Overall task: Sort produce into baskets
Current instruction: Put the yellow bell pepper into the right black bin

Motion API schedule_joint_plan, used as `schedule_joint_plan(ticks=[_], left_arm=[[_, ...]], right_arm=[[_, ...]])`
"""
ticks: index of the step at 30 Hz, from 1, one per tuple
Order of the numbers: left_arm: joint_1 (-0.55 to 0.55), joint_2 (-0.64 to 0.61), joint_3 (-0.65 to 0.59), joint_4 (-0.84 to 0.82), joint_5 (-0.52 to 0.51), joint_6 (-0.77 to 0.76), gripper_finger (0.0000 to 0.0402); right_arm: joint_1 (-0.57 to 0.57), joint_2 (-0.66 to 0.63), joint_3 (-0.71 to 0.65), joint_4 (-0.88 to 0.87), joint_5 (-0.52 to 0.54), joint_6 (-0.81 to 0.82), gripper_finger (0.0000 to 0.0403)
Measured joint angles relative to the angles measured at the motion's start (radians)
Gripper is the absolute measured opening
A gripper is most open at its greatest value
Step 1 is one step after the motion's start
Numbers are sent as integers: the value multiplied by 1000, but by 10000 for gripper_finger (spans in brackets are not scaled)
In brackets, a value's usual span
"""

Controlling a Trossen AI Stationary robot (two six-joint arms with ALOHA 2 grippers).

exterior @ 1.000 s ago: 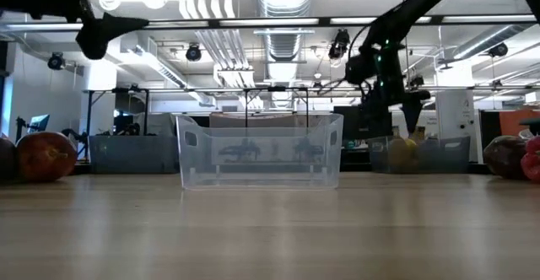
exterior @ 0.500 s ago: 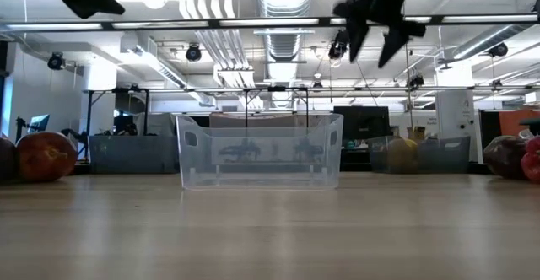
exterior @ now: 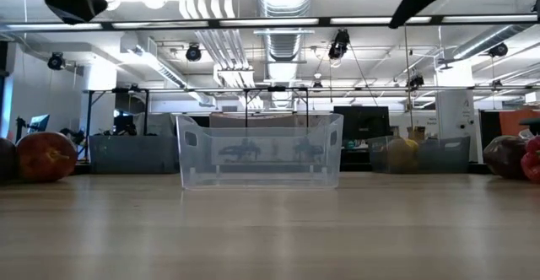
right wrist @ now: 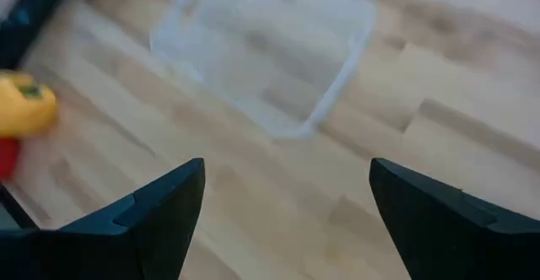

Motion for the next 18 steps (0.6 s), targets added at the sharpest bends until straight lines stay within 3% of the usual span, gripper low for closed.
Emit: schedule_joint_plan(ticks=[6, 18], left_arm=[[-250, 134, 0, 31, -202, -238, 357], [-485, 434, 82, 75, -154, -685, 357]], right_arm=[[69, 73, 0, 68, -4, 4, 324], [151, 176, 0, 242, -7, -139, 314]])
